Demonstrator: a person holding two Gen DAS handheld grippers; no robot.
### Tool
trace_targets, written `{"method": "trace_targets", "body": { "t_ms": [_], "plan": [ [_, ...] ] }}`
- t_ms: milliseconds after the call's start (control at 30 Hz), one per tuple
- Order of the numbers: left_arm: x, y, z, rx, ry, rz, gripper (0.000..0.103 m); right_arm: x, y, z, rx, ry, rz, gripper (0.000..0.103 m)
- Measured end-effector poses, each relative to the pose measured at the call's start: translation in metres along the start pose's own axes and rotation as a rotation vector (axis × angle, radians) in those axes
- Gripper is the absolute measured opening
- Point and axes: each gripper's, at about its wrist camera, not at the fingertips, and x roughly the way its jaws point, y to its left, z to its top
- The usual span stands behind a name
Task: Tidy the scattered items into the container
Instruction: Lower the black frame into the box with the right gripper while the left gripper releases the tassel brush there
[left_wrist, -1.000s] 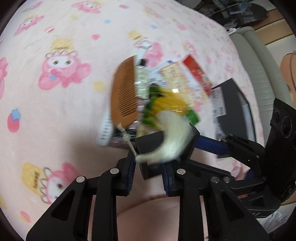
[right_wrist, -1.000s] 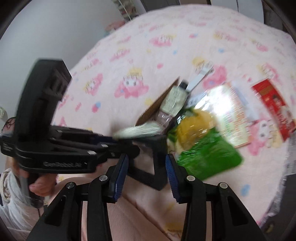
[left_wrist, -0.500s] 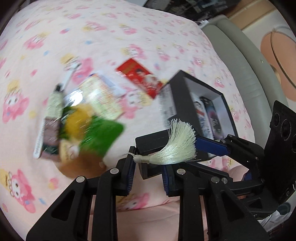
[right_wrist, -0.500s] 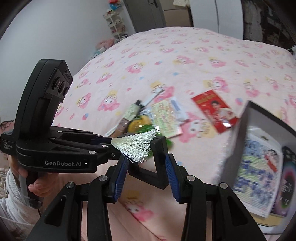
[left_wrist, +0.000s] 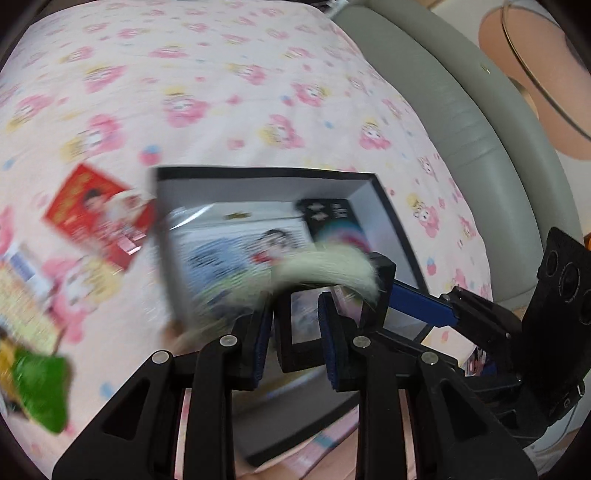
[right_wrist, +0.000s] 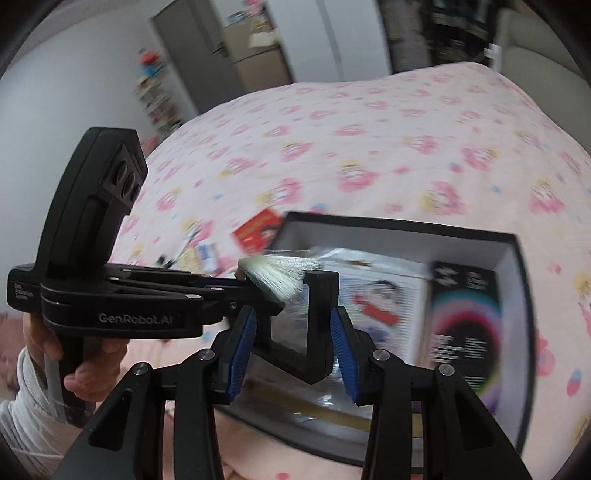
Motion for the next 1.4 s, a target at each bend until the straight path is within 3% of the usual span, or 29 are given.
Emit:
{"method": "trace_targets", "body": {
  "t_ms": [167, 400, 633, 800, 1400],
  "plan": [
    [0.034, -0.023, 0.018, 0.026, 0.042, 0.015, 0.024, 0.0, -0.048, -0.003, 0.121, -0.023, 0.006, 0.038],
    [0.081, -0.032, 0.031, -0.007, 0.089, 0.01, 0.024, 0.008, -0.078, -0.004, 0.178, -0.007, -0.056, 0.038],
    [0.127, -0.037, 0.042, -0.044, 0.119, 0.017, 0.023, 0.025, -0.116, -0.008, 0.295, 0.039, -0.112, 0.037],
    [0.147, -0.035, 0.043, -0.063, 0.157, 0.037, 0.016, 0.041, -0.126, -0.011, 0.321, 0.086, -0.145, 0.037],
    [0.124, -0.023, 0.015, -0.085, 0.137, 0.033, 0.017, 0.029, -0.114, -0.043, 0.348, 0.148, -0.193, 0.037]
  ]
}}
